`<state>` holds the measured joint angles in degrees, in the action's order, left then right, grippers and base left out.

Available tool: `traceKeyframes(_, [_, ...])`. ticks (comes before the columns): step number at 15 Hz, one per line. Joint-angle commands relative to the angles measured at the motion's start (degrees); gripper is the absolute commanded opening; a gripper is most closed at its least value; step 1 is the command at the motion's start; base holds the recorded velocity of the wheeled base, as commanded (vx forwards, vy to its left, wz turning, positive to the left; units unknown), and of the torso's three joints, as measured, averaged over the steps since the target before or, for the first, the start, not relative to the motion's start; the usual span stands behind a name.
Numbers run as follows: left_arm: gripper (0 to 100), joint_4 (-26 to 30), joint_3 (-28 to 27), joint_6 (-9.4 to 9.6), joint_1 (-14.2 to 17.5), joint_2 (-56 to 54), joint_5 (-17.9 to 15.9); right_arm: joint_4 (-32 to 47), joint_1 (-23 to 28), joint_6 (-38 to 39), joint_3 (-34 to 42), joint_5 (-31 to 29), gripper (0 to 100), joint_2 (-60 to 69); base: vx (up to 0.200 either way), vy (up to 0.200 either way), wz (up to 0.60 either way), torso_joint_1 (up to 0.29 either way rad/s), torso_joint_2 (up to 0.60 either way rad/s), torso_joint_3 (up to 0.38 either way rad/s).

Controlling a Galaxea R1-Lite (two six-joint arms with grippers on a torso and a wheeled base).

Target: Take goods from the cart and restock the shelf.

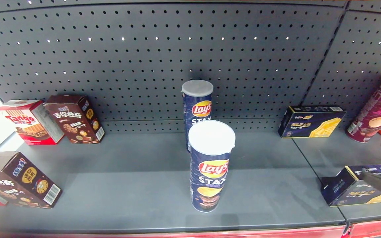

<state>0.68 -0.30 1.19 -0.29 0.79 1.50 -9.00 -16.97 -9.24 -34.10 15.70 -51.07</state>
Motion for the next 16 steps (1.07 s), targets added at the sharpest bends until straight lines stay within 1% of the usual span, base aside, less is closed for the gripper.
traceKeyframes(1, [100, 0.0, 0.0, -0.23, 0.1, 0.3, 0.0, -0.5, -9.4, -1.0, -4.3, -1.4, 100, -13.4, 0.0, 0.0, 0.0, 0.0, 0.0, 0.0])
traceKeyframes(2, [100, 0.0, 0.0, -0.23, 0.1, 0.2, 0.1, -0.5, -10.9, -1.0, -4.8, -1.5, 100, -14.9, 0.0, 0.0, 0.0, 0.0, 0.0, 0.0])
traceKeyframes(3, [100, -0.1, 0.0, -0.76, 0.2, 0.2, 0.0, -0.5, -14.2, -1.0, -5.6, -1.6, 100, -18.0, 0.0, 0.0, 0.0, 0.0, 0.0, 0.0])
traceKeyframes(4, [100, 0.0, 0.0, -1.37, 0.2, 0.2, 0.0, -0.6, -15.8, -1.0, -5.6, -2.2, 100, -19.8, 0.0, 0.0, 0.0, 0.0, 0.0, 0.0])
traceKeyframes(5, [100, 0.0, 0.0, -1.46, 0.1, 0.2, 0.0, -1.0, -17.0, -1.0, -5.6, -2.9, 100, -21.4, 0.0, 0.0, 0.0, 0.0, 0.0, 0.0])
traceKeyframes(7, [100, -0.1, 0.0, -1.37, 0.2, 0.2, -0.1, -5.6, -20.2, -0.9, -5.5, -5.2, 100, -26.7, 0.0, 0.0, 0.0, 0.0, 0.0, 0.0])
traceKeyframes(9, [100, -0.2, 0.0, -1.37, 0.2, 0.1, 0.0, -7.8, -21.7, -0.9, -5.5, -6.4, 100, -29.5, 0.0, 0.0, 0.0, 0.0, 0.0, 0.0])
traceKeyframes(10, [100, -0.3, 0.2, -0.93, 0.2, 0.1, 0.2, -8.9, -22.7, -0.8, -5.7, -7.8, 100, -31.6, 0.0, 0.0, 0.0, 0.0, 0.0, 0.0])
traceKeyframes(12, [100, -0.3, 0.2, 2.06, 0.2, 0.0, 0.2, -9.8, -22.9, -0.6, -5.8, -8.9, 100, -33.8, 0.0, 0.0, 0.0, 0.0, 0.0, 0.0])
traceKeyframes(13, [100, -0.3, 0.2, 2.23, 0.2, 0.0, 0.1, -9.8, -22.9, -0.6, -5.8, -9.0, 100, -34.3, 0.0, 0.0, 0.0, 0.0, 0.0, 0.0])
traceKeyframes(15, [100, -0.3, 0.2, 1.97, 0.2, -0.1, 0.2, -9.9, -22.9, -0.6, -6.7, -9.8, 100, -35.4, 0.0, 0.0, 0.0, 0.0, 0.0, 0.0])
traceKeyframes(16, [100, -0.3, 0.2, 1.97, 0.2, -0.1, 0.0, -9.9, -22.9, -0.6, -8.3, -10.5, 100, -36.9, 0.0, 0.0, 0.0, 0.0, 0.0, 0.0])
